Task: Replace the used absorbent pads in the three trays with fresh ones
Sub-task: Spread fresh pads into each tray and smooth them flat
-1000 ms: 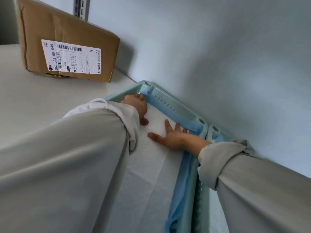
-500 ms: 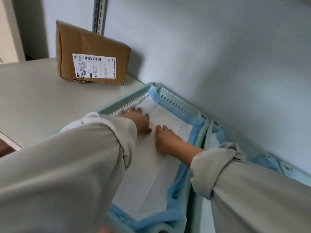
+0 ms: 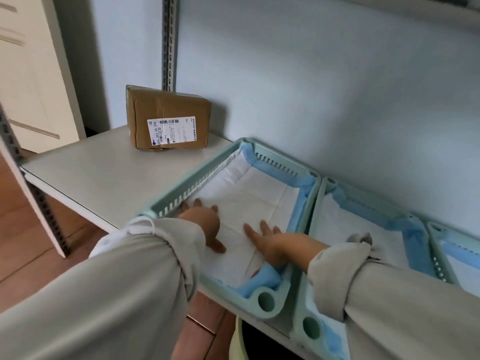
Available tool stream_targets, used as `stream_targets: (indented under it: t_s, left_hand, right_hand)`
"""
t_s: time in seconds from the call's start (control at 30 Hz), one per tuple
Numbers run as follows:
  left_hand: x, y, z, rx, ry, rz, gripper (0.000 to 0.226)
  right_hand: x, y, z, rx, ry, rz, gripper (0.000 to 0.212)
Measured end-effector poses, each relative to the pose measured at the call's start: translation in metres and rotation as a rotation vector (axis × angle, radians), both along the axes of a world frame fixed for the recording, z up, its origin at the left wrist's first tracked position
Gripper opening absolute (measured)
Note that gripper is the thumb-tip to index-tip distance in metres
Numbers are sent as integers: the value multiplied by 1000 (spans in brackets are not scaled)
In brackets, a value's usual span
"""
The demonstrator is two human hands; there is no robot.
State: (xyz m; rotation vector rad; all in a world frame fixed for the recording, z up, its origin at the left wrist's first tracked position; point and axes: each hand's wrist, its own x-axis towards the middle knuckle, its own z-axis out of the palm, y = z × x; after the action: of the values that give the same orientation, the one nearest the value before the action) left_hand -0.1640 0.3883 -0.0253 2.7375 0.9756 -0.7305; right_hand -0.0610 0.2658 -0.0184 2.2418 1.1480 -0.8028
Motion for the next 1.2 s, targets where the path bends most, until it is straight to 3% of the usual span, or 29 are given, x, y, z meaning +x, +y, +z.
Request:
stream_targets:
  t_s: [0.1,0.2,0.27,0.37,0.43,0.57,0.7,0.8,0.87,1.0,1.1,1.2]
  left_hand:
    - [-11,0,-3,-35,-44,36,117]
    - [-12,-1,-5,-5,-28,18,116]
    - [-10,-2,-12,13,-4,32,122]
    - [-7,-4,-21,7,11,70,134]
    - [-7,-6,-23,-15,11,107,138]
    - [-3,-10,-30,-62,-16,164,137]
    - [-2,-7,-29,-59,-53,160,130]
    - [0,-7,-26,-22,-70,113,129]
    - [2,-8,-22,-17,-68,78,124]
    - [4,-26,-14,2,-96,-32,88]
    - [10,-54,3,-92,-169,-115,59]
    - [19,-79,22,-163,-259,-164,52]
  right_hand:
    - [-5,-5,-2,-13,-90,-35,101]
    - [-24,2,15,72,-109,70,87]
    - [-40,-1,26,146,-31,90,74]
    - [-47,-12,23,26,143,87,45]
    - [-49,-15,22,5,175,96,38]
    - [-57,-14,25,41,109,105,55]
    - [-65,-16,47,34,291,-8,78]
    - [-77,-33,52,-32,190,131,78]
    - [-81,-45,49,42,86,193,63]
    - [-81,-55,44,101,49,223,46]
    - [-79,-59,52,135,103,187,59]
    - [-69,-70,69,263,167,55,68]
